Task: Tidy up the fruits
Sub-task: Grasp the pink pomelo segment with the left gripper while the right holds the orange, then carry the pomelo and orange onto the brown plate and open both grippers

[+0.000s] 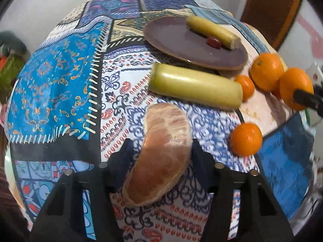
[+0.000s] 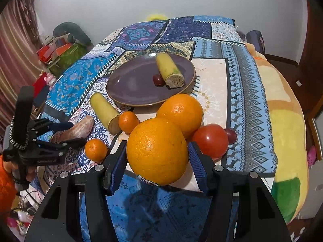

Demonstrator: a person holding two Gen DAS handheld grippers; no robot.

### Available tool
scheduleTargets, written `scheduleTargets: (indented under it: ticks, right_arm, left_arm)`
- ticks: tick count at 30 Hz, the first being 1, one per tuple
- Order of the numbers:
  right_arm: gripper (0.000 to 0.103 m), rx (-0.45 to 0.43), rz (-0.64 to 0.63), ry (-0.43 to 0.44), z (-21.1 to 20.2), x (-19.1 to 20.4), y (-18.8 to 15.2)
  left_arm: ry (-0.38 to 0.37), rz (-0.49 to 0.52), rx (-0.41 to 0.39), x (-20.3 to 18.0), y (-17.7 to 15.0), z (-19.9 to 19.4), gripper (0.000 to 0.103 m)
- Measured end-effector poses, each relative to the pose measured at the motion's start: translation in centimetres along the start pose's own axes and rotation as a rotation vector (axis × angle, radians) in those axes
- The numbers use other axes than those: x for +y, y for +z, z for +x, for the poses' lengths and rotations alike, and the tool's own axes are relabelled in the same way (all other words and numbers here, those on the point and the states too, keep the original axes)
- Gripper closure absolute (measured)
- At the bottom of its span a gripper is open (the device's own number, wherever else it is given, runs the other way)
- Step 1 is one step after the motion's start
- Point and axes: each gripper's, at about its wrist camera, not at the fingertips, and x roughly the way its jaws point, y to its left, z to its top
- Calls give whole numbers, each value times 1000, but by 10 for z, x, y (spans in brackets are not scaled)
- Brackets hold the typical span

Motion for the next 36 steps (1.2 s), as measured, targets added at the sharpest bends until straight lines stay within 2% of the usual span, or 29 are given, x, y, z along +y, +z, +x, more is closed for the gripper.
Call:
scheduleTargets:
  ticks: [2, 8, 15, 24, 36]
  right_arm:
    - [47, -4, -2, -3, 0, 0, 2]
    - [47, -17, -11, -4, -1, 1, 8]
    - [47, -45, -43, -14, -7, 5, 20]
    - [47, -108, -92, -28, -11, 12, 50]
    - [47, -163, -161, -43, 8, 17, 97]
  left_arm:
    - [-7, -30, -2, 3, 3, 1, 56]
    - [4, -69, -21, 6, 2, -6, 57]
    - [-5, -98, -119, 6, 3, -47, 57]
    - [-23, -116, -250, 2, 39, -82, 57]
    - [-17, -124, -300, -1, 90, -67, 57]
